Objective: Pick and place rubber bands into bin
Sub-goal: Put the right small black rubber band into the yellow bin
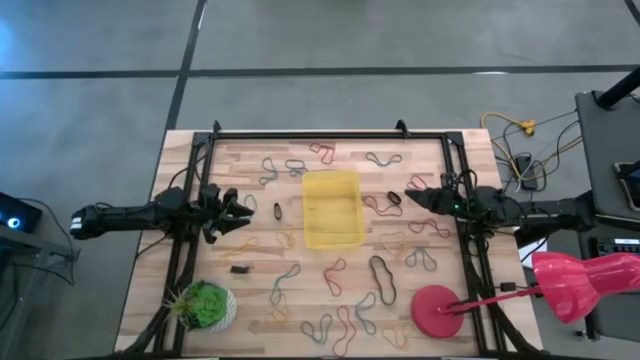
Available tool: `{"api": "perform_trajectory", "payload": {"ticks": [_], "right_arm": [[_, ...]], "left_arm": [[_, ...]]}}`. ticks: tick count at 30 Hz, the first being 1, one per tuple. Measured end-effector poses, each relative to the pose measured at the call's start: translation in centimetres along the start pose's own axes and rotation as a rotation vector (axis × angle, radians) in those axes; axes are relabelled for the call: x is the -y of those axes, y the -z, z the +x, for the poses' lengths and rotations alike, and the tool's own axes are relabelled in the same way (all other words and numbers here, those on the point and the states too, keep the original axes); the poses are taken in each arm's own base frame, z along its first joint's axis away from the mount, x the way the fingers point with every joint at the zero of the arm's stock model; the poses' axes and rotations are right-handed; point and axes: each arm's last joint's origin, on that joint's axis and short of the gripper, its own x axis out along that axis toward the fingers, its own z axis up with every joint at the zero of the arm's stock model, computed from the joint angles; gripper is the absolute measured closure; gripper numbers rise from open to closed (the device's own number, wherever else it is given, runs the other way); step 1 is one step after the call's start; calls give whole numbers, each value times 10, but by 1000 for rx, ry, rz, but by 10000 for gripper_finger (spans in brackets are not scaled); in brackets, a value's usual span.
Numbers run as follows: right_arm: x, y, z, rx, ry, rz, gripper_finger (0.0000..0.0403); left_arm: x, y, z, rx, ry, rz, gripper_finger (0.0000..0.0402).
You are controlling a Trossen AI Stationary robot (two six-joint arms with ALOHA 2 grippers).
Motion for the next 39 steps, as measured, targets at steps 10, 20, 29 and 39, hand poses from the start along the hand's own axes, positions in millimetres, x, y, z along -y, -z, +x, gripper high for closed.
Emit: {"api": "perform_trajectory", "payload": {"ticks": [10, 20, 29, 39], "right_arm": [[-71, -18, 49, -213, 333, -236, 275], [-69, -5, 81, -574, 912, -212, 275], [-42, 6, 104, -683, 1216, -325, 275], [14, -24, 147, -935, 1296, -491, 275]], "left_arm": [[0, 0, 0, 0, 0, 0, 237], [0, 0, 0, 0, 0, 0, 237], [0, 0, 0, 0, 0, 0, 237], [2, -3, 0, 29, 19, 6, 237]]}}
